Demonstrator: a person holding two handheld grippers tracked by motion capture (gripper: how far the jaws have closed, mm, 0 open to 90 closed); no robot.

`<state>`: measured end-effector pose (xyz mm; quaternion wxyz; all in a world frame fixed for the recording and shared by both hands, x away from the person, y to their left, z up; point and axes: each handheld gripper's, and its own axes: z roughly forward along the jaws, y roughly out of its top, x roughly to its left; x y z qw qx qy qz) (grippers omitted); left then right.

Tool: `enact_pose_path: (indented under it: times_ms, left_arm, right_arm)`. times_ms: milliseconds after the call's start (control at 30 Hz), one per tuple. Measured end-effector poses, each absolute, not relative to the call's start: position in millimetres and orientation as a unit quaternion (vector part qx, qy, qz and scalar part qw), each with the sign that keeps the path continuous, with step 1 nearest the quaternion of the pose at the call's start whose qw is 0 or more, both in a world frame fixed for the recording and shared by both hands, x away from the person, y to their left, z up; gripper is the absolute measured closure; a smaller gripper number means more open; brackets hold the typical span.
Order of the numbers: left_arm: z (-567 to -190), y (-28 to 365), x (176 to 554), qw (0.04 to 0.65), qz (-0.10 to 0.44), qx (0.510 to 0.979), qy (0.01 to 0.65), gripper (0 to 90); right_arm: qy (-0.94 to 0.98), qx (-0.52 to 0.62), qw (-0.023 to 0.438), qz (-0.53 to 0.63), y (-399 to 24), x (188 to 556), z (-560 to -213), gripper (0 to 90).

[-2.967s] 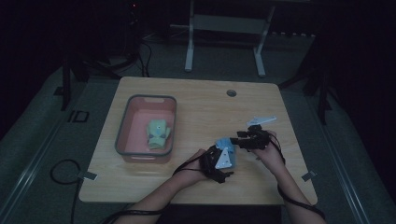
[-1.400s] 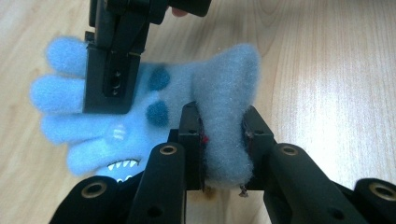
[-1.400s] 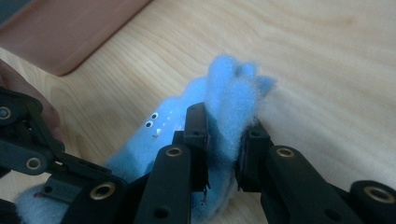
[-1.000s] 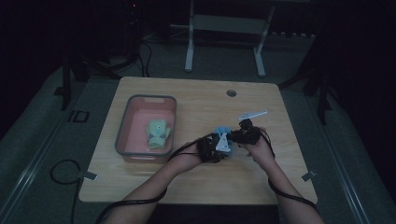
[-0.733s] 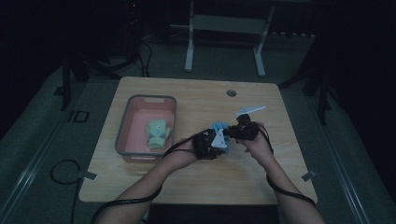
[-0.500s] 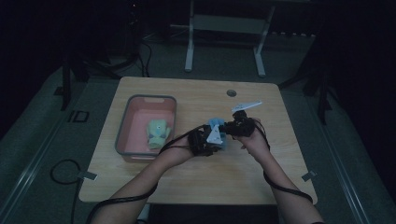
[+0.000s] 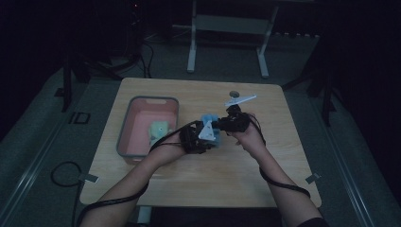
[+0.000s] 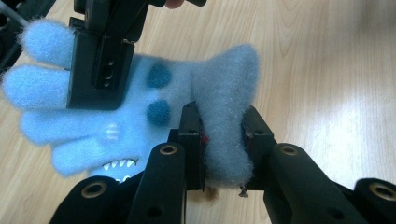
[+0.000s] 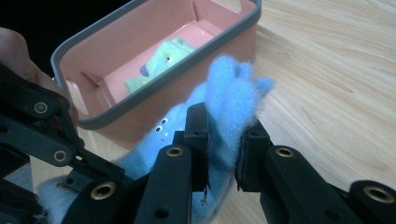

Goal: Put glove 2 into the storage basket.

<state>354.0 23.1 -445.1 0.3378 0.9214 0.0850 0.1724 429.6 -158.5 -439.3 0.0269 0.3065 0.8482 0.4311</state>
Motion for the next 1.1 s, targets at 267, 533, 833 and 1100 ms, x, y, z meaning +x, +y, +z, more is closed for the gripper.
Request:
enact_pose_path:
  times_ms: [267, 533, 833, 1100]
  left_arm:
    - [-443, 41, 352, 0.330, 0.177, 0.923, 0.093, 75.4]
    - [-441, 65, 352, 0.329, 0.177, 0.921, 0.105, 75.4]
    - [-440, 98, 351, 0.318, 0.176, 0.923, 0.128, 75.4]
    - [-444, 124, 349, 0.302, 0.174, 0.926, 0.147, 75.4]
  right_arm:
    - [0.852, 0.295, 0.022, 0.432, -138, 432, -437, 78.1]
    - [0.856, 0.283, 0.018, 0.433, -112, 433, -433, 78.1]
    - [0.861, 0.266, 0.008, 0.432, -77, 437, -434, 78.3]
    - [0.867, 0.252, -0.004, 0.430, -43, 440, -438, 78.3]
